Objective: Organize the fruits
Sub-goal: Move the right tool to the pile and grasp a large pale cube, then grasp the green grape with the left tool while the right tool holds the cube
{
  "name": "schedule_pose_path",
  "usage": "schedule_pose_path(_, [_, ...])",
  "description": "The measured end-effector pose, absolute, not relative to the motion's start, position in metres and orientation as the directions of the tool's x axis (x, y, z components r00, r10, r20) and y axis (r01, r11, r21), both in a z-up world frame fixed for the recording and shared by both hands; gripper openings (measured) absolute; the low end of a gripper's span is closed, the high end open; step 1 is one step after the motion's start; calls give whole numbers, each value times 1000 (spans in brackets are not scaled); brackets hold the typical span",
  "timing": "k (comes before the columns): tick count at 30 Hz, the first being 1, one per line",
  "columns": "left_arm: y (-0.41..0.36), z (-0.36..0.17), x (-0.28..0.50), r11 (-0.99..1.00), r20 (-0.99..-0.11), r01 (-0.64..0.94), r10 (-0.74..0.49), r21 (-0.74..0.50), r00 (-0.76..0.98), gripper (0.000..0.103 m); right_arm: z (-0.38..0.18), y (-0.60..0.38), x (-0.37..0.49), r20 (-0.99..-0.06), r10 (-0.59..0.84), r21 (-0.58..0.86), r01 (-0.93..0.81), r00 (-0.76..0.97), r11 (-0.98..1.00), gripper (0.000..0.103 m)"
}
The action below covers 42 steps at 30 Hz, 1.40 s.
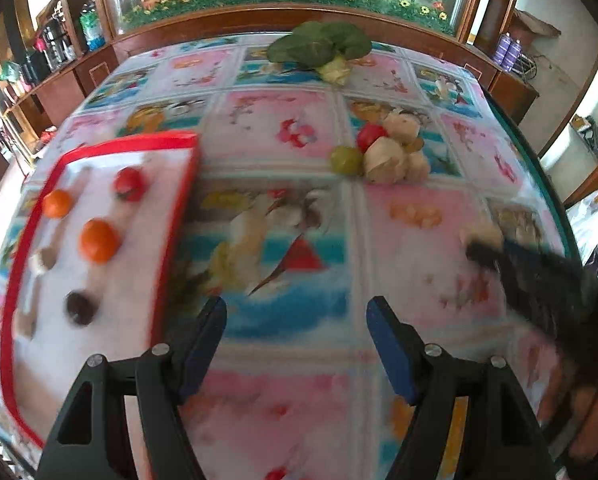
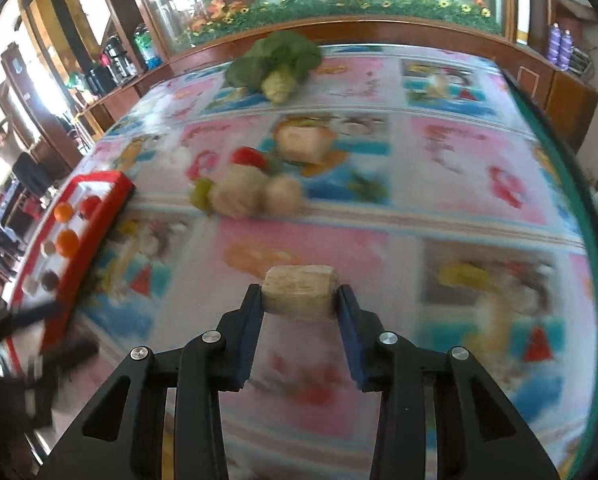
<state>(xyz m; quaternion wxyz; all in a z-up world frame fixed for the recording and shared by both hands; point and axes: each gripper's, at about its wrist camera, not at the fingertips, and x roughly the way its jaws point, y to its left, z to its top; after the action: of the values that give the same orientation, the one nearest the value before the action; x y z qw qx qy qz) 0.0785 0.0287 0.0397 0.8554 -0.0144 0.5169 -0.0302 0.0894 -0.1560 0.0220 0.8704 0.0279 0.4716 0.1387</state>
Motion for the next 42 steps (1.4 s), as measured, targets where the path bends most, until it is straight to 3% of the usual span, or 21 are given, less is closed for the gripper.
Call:
schedule_pose_path(11, [-13,32,149,991,-862,-46,-84,-123,500,75,18,-206,64,-812,268,193,-196,519,962,37])
schedule_pose_path(22, [-24,20,183,996,-863,6,-81,-90,498,75,17,-213,65,-796,328,253,-213,508,944,38])
schedule_pose_path(26, [-28,14,179,999,-858,47,-36,-14,513,68,16,-216,66,-790,348,270,-222,506,937,38])
schedule_pose_path(34, [-20,17,192,997,-852,26,-79,-76,517,55,16,-214,67,-786,342,252,-239,515,938,38])
schedule_pose_path(37, [-19,18,175,991,-850,74,-131,-109,510,29,17,-214,66,-786,344,254,-238,513,937,37])
schedule_pose_path(42, [-10,19,141,977,-855,136,-208,-162,474,28,17,-217,65,-783,354,265,-239,511,934,37])
